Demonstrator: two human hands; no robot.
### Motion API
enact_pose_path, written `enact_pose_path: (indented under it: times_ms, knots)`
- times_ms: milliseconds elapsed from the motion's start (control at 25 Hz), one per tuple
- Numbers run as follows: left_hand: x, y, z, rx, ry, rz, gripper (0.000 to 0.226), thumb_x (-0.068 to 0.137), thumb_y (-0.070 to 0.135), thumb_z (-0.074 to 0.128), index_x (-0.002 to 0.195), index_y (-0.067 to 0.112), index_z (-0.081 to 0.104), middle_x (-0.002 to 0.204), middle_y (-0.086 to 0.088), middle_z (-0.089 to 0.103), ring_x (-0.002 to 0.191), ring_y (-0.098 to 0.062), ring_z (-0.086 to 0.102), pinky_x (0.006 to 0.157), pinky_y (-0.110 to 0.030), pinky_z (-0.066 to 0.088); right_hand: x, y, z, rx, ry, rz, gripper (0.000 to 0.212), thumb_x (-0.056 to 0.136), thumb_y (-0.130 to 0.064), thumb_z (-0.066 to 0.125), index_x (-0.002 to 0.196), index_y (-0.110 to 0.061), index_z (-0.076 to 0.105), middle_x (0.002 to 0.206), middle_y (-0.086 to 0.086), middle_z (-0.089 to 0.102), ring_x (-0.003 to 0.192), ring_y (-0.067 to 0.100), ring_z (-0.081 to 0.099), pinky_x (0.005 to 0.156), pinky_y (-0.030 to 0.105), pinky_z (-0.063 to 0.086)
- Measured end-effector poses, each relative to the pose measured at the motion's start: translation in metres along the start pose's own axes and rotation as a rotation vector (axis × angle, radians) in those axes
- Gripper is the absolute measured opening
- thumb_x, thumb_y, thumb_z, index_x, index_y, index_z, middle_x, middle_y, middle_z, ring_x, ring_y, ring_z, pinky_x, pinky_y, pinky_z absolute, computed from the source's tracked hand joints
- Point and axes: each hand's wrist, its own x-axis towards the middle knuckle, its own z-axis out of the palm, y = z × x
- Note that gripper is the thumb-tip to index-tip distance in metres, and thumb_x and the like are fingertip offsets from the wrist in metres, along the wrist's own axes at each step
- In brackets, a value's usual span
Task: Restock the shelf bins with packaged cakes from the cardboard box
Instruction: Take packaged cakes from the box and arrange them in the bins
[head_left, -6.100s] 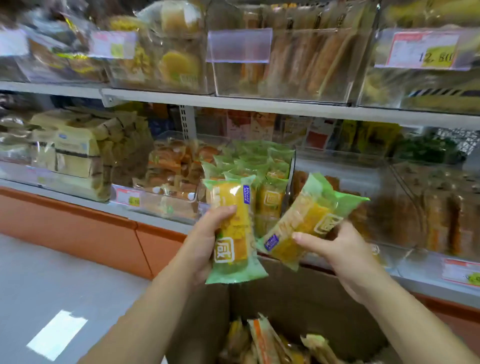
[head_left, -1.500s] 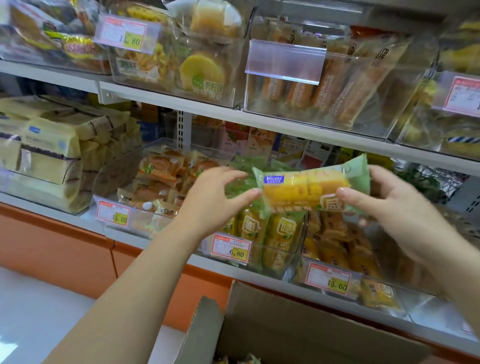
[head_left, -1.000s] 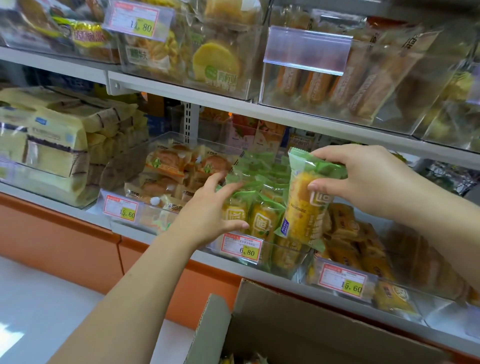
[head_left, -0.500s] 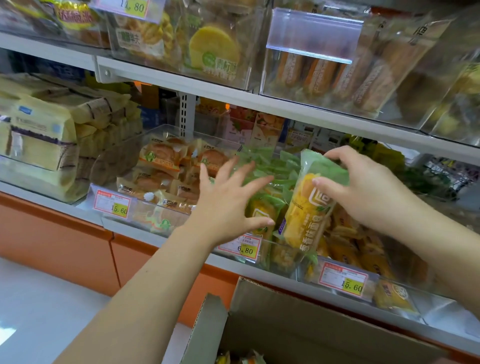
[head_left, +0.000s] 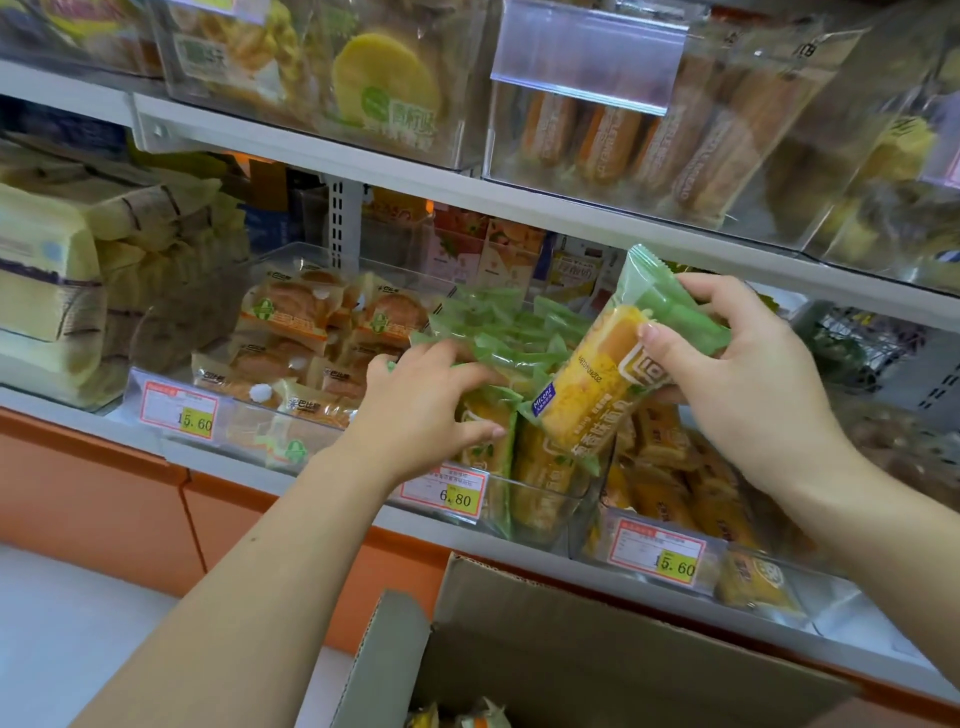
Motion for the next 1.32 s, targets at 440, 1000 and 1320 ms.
enact_pose_path:
  times_ms: [440,1000,1320]
  knots:
    - [-0.002,0.001,-0.001,0.037,-0.005,0.029,0.06,0.078,0.071,0.057,0.134,0.052,0.046,0.14,0.012,0.044,0.132,-0.016,0.036,0.107,-0.052,0.022,0.006,-0.003,0.019,-0.572,-0.428,-0.073,0.037,0.086,-0.045,0.065,0.121,-0.035,0.058,0.123,-0.011,0.059,0.118,0.015,0.052,0.093,0.032,0.042]
    - [0.002,0.006,-0.002,0.131,-0.015,0.031,0.063,0.075,0.072,0.058,0.134,0.056,0.043,0.142,0.016,0.044,0.135,-0.015,0.033,0.108,-0.053,0.022,0.001,0.016,0.046,-0.673,-0.652,-0.246,0.037,0.089,-0.044,0.062,0.123,-0.026,0.061,0.118,-0.003,0.063,0.115,0.018,0.052,0.094,0.031,0.04]
    - [0.0,0.003,-0.004,0.113,-0.015,0.037,0.063,0.078,0.072,0.056,0.137,0.057,0.039,0.145,0.016,0.042,0.137,-0.015,0.031,0.109,-0.054,0.022,-0.033,0.009,0.039,-0.63,-0.495,-0.206,0.069,0.093,-0.045,0.055,0.151,-0.024,0.023,0.151,-0.003,0.038,0.14,0.016,0.03,0.114,0.032,0.026]
